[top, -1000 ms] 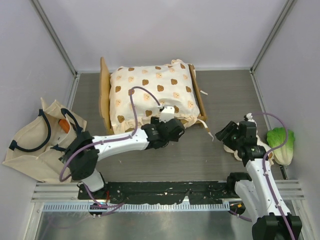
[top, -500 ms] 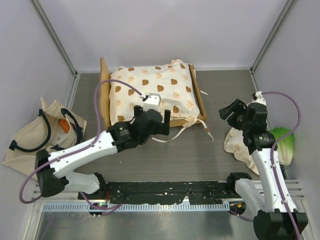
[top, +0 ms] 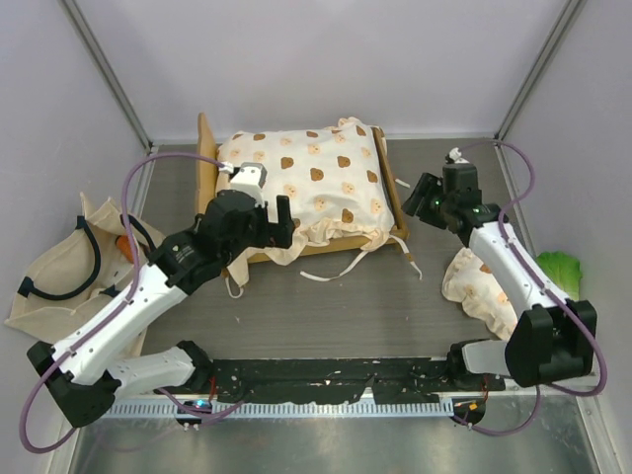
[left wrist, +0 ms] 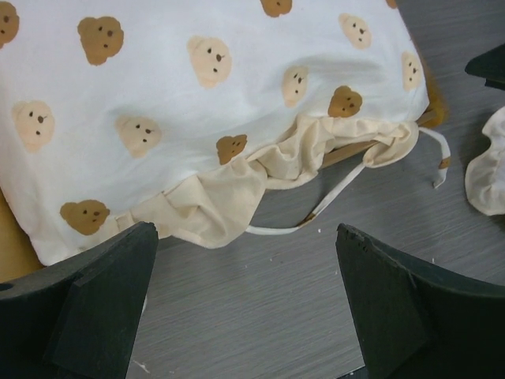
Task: Set up the pet bed
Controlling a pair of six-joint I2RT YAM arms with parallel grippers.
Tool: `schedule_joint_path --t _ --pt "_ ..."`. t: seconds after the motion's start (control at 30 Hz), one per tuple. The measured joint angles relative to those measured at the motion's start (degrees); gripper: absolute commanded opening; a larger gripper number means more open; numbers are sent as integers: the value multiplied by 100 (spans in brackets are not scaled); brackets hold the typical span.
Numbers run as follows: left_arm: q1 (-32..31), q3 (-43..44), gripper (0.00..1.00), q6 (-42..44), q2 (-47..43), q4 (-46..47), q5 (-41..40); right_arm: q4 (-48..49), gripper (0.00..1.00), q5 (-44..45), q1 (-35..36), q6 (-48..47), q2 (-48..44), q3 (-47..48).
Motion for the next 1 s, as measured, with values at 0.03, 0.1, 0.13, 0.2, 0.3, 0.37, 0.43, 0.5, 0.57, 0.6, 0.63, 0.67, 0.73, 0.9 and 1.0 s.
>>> schedule_joint_path --t 0.03,0.1,0.13,0.2,0.3,0.37,0.43,0.5,0.57,0.6,0.63,0.67,0.73,0.9,1.0 --pt "31 2 100 28 48 -42 52 42 61 46 140 -17 146 81" --pt "105 2 100 94 122 -149 155 120 60 190 407 -52 470 210" --pt "142 2 100 116 138 -192 201 140 54 258 503 -63 605 258" --pt "238 13 100 140 142 -295 289 125 45 496 682 -111 988 415" --pt "330 118 100 160 138 -426 348 179 25 874 802 -190 1467 505" --pt "382 195 100 184 105 -481 358 142 20 990 800 -223 1655 540" --pt "409 251 100 214 61 -560 356 146 8 1060 807 -428 1661 566" --pt "422 286 100 260 11 -616 337 201 1 1104 835 -522 1646 525" --pt "426 291 100 282 -52 -671 295 254 1 1137 844 -616 1615 479" --pt "431 291 100 284 -76 -693 289 286 1 1152 846 -654 1596 448" --pt "431 291 100 289 -96 -721 275 304 1 1169 852 -704 1569 422" --pt "437 291 100 293 -120 -763 264 334 1 1209 859 -774 1526 367" --pt "442 291 100 308 -155 -811 247 352 1 1259 863 -901 1392 236" --pt "450 291 100 348 -264 -866 245 151 23 1379 737 -1200 1032 -13" --pt "450 291 100 409 -306 -909 245 26 48 1405 527 -1252 962 -7"
